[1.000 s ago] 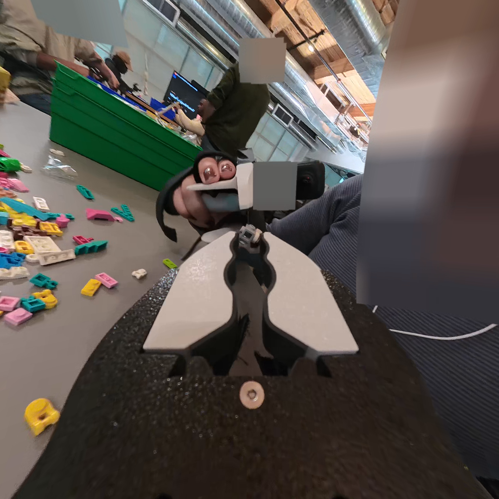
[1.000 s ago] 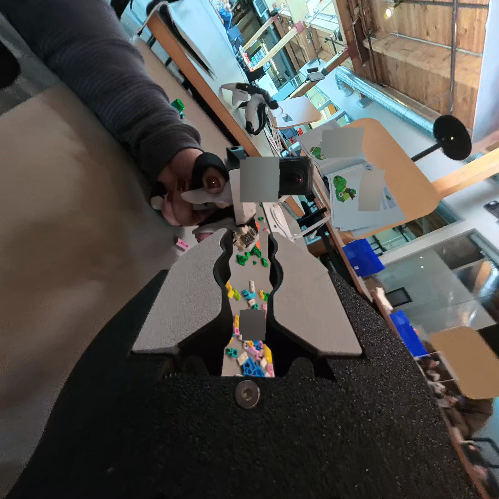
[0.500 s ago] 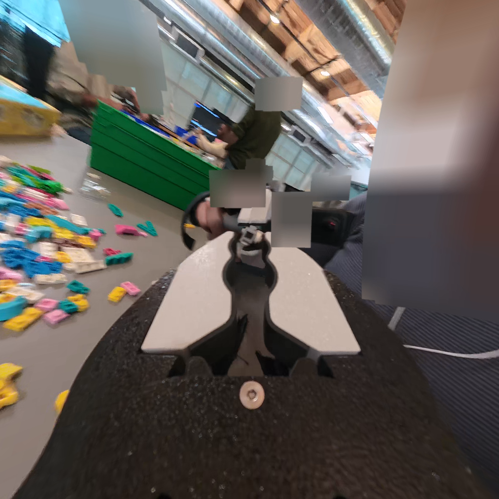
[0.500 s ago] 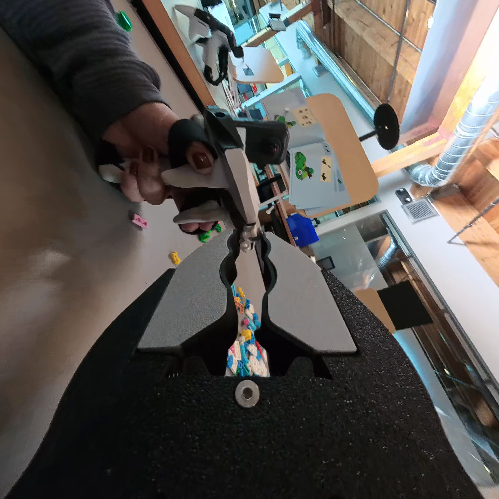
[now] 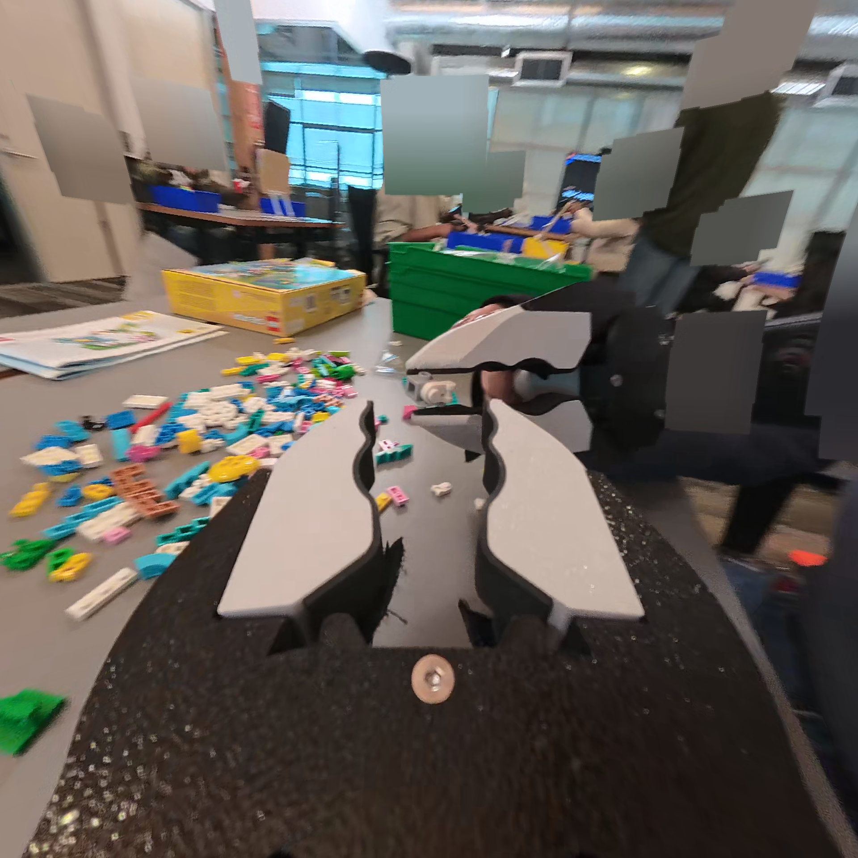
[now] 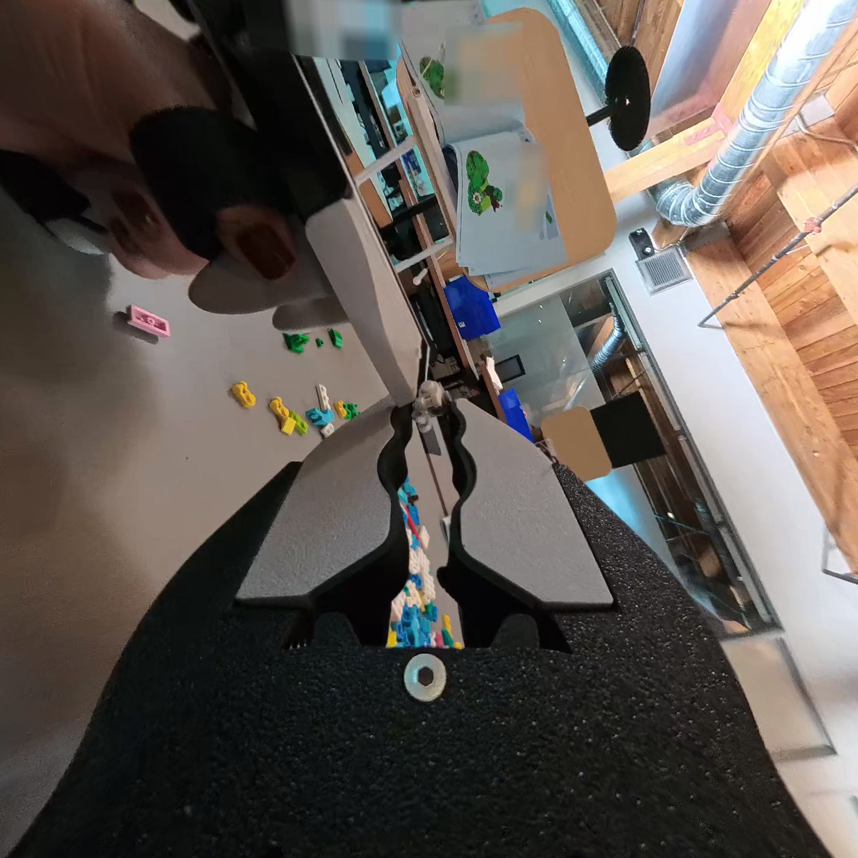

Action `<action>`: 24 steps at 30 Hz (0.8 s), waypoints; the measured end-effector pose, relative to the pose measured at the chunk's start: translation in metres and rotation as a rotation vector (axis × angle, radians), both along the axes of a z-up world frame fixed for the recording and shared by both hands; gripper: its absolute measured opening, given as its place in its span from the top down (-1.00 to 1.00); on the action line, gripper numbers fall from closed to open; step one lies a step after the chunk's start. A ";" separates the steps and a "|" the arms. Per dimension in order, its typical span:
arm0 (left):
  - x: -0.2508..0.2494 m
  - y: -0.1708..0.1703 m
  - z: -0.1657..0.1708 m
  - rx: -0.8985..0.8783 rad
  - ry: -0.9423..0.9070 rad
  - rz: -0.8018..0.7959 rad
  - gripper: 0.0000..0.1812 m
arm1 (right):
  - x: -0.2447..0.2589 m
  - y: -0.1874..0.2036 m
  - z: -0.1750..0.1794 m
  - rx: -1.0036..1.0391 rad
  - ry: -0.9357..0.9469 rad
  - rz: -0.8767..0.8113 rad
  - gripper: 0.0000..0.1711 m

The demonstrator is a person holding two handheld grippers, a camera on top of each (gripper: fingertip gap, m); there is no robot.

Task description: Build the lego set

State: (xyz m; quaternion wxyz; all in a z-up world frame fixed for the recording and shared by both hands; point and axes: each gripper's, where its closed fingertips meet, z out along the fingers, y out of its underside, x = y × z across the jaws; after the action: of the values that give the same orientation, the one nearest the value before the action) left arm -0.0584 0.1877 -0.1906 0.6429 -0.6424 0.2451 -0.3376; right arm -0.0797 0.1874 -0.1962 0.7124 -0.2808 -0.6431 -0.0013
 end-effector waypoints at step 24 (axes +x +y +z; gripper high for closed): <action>-0.002 0.007 -0.009 0.003 0.139 0.145 0.82 | -0.007 0.000 -0.011 0.080 -0.055 -0.052 0.83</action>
State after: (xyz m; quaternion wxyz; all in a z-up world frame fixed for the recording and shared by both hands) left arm -0.0602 0.1943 -0.1996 0.6481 -0.6793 0.2424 -0.2446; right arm -0.0870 0.1871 -0.2077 0.7048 -0.2685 -0.6545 -0.0530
